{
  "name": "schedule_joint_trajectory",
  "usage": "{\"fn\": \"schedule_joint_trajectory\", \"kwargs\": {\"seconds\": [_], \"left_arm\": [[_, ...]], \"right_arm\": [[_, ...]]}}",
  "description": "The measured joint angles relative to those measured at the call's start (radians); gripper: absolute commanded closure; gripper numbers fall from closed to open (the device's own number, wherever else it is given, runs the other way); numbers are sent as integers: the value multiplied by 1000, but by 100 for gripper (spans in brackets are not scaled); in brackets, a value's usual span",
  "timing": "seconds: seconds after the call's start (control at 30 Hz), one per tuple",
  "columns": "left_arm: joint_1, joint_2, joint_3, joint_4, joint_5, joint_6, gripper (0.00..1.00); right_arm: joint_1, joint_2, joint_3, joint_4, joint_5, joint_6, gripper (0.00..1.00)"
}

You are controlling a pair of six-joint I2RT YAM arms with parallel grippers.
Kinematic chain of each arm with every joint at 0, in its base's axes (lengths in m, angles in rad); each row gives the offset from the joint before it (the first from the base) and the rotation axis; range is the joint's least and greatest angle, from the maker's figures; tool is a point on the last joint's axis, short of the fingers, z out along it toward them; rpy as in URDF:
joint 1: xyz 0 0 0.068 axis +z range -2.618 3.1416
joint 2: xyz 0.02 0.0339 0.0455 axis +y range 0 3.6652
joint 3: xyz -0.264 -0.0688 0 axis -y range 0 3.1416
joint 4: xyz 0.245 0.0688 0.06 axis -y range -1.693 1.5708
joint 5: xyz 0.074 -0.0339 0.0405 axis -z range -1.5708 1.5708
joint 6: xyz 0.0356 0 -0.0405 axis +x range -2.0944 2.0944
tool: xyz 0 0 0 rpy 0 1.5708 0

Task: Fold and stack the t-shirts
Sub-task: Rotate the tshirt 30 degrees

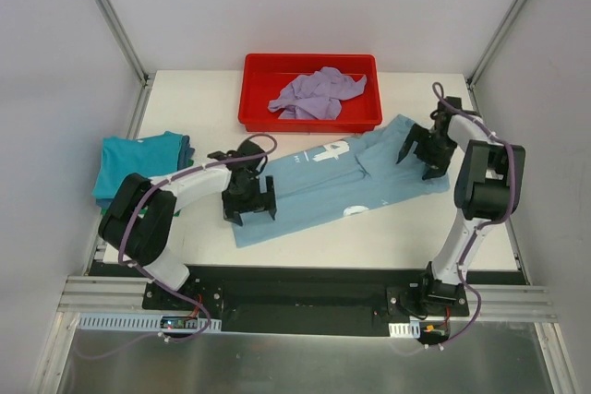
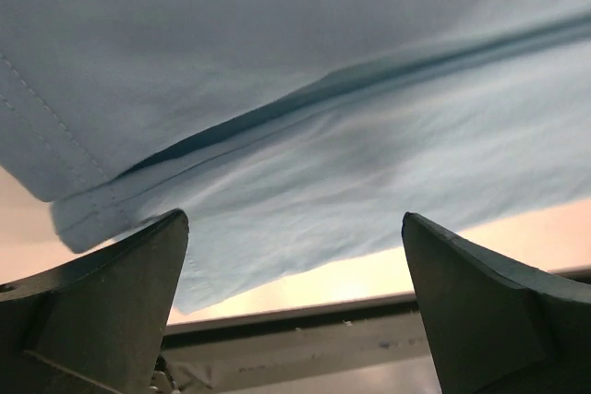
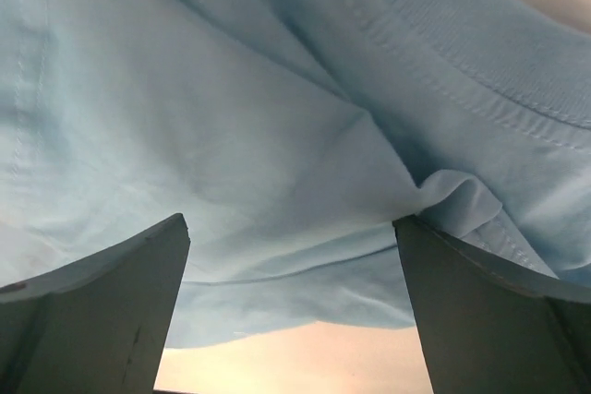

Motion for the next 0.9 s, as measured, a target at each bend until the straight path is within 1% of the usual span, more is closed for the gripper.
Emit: {"fn": "schedule_joint_trajectory", "kwargs": {"seconds": [0.1,0.2,0.23,0.37,0.6,0.73,0.83,0.9], "left_arm": [[-86,-3,1,-2,47,-23,1],[-164,-2,20,-5,76,-46,1],[-176,-2,27,-5,79,-50,1],[-202,16,87,-6,87,-53,1],[-234,49,171,-2,114,-43,1],[-238,43,187,-3,128,-14,1],[-238,11,190,-22,111,11,1],[-229,-22,192,-34,93,20,1]], "right_arm": [[-80,72,109,-43,-19,-16,4],[-134,151,231,-93,-22,-46,4],[-145,177,270,-109,-22,-55,4],[-172,325,517,-232,-20,-102,4],[-196,439,718,-308,-27,-153,4],[-211,468,780,-302,-21,-188,4],[-215,462,781,-288,-14,-213,4],[-214,423,734,-252,-14,-230,4]]}}
